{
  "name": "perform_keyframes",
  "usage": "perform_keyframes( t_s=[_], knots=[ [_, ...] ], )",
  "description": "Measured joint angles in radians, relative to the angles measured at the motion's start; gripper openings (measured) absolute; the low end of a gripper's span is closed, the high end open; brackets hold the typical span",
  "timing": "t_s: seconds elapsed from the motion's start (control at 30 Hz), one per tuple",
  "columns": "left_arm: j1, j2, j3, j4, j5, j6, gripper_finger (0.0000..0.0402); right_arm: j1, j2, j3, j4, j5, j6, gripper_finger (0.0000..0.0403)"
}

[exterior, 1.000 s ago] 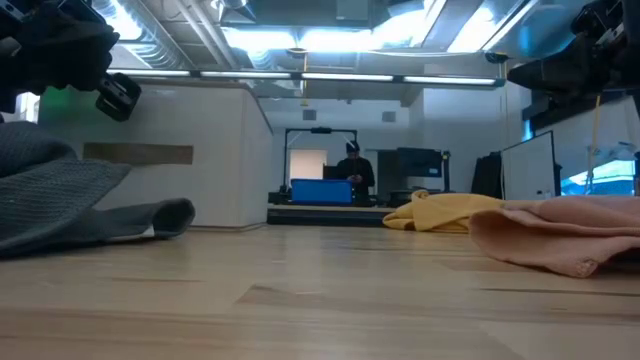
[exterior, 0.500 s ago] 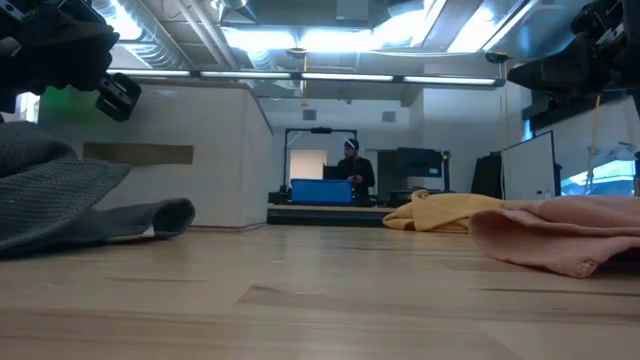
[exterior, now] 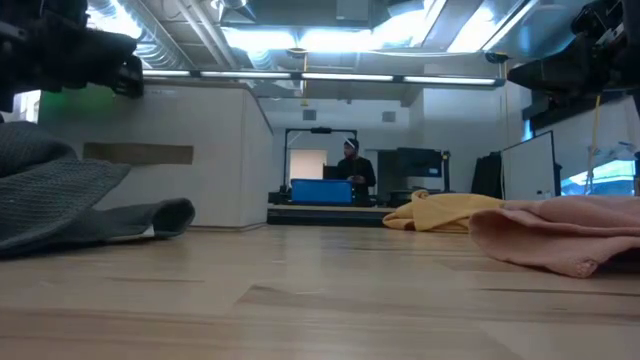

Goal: Fold towel
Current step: Fold the grey towel

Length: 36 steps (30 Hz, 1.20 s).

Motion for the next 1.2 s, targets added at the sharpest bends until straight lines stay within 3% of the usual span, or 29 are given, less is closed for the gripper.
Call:
perform_keyframes(
  t_s=[0.07,0.23,0.33,0.4,0.47,0.67,0.83,1.03,1.2],
  knots=[
    [0.0,0.001,0.0,0.032,-0.002,0.009,0.0015,0.0,0.0,0.0,0.0,0.0,0.0,0.0017],
    [-0.016,0.0,0.0,0.236,-0.01,-0.261,0.0015,0.0,0.0,0.0,0.0,0.0,0.0,0.0017],
    [-0.015,0.001,0.0,0.358,-0.067,-0.402,0.0015,0.0,0.0,0.0,0.018,0.0,0.015,0.0017],
    [-0.015,0.003,0.0,0.41,-0.132,-0.505,0.0015,0.0,0.0,0.0,0.034,-0.007,0.109,0.0017],
    [-0.015,0.007,0.0,0.43,-0.178,-0.511,0.0015,0.0,0.0,0.0,0.047,-0.019,0.194,0.0017],
    [-0.042,0.15,0.111,0.453,-0.232,-0.445,0.0007,0.0,0.0,0.0,0.127,0.012,0.188,0.0017],
    [-0.102,0.421,0.345,0.363,-0.215,-0.348,0.0004,0.0,0.0,0.0,0.136,-0.023,0.14,0.0017],
    [-0.187,0.689,0.752,-0.131,-0.24,-0.26,0.0002,0.0,0.0,0.0,0.159,-0.034,0.111,0.0017],
    [-0.299,0.86,0.942,-0.387,-0.341,-0.293,0.0001,0.0,0.0,0.0,0.215,-0.066,0.093,0.0017]
  ],
)
